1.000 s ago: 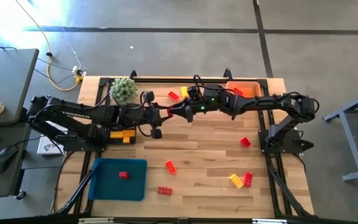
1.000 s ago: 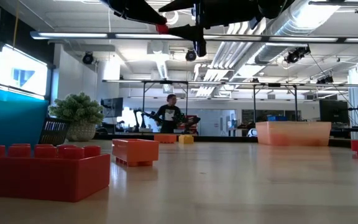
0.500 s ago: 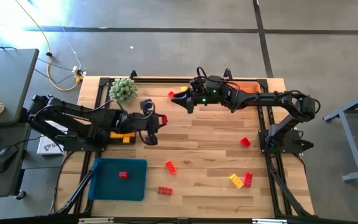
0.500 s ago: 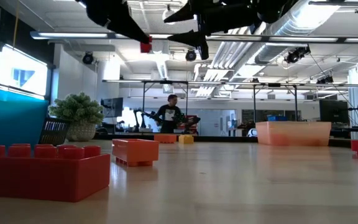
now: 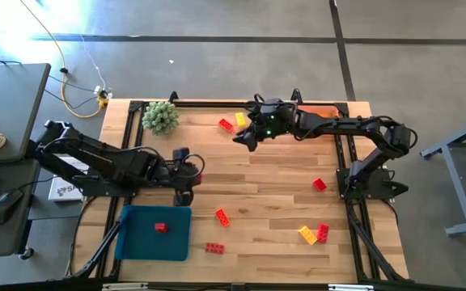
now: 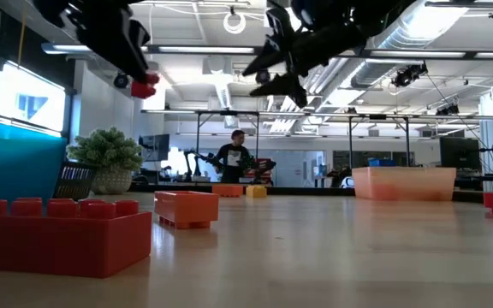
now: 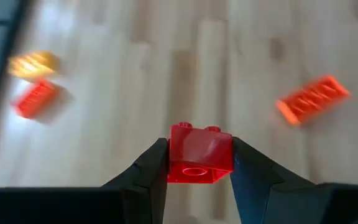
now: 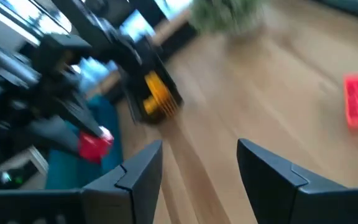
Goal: Sort & place blocks by color
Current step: Put the red game piece into the blue bin
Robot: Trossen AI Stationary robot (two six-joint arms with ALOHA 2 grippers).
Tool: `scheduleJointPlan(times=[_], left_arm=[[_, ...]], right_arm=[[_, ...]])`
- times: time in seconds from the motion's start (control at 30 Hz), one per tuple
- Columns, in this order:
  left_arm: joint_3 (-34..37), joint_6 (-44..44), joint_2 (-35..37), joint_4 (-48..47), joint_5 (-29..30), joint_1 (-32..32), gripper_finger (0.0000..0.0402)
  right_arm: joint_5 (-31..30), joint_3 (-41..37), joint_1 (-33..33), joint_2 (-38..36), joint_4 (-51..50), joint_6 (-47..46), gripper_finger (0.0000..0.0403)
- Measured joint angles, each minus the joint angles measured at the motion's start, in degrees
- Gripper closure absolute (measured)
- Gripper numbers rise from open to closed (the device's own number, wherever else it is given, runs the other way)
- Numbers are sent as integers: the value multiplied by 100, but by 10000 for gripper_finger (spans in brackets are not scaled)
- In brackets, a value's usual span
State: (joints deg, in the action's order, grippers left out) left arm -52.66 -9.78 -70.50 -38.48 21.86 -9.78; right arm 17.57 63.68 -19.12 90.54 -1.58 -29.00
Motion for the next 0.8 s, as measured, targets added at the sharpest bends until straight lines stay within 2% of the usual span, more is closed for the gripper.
scheduleJointPlan(times=[0.17, 0.4, 0.6, 0.8], left_arm=[[-1, -490, 0, -594, -692, -262, 289], [-1, -1075, 0, -1109, -1263, -696, 288], [-2, -1521, 0, -1406, -1647, -1084, 288], [-5, -2037, 0, -1752, -1736, -1452, 288]], right_arm=[[-1, 0, 118, 0, -843, 101, 210], [-17, 0, 536, 0, -1648, 250, 210], [-530, 0, 976, 0, -2708, 251, 210], [-1256, 0, 1404, 0, -3912, 147, 210]])
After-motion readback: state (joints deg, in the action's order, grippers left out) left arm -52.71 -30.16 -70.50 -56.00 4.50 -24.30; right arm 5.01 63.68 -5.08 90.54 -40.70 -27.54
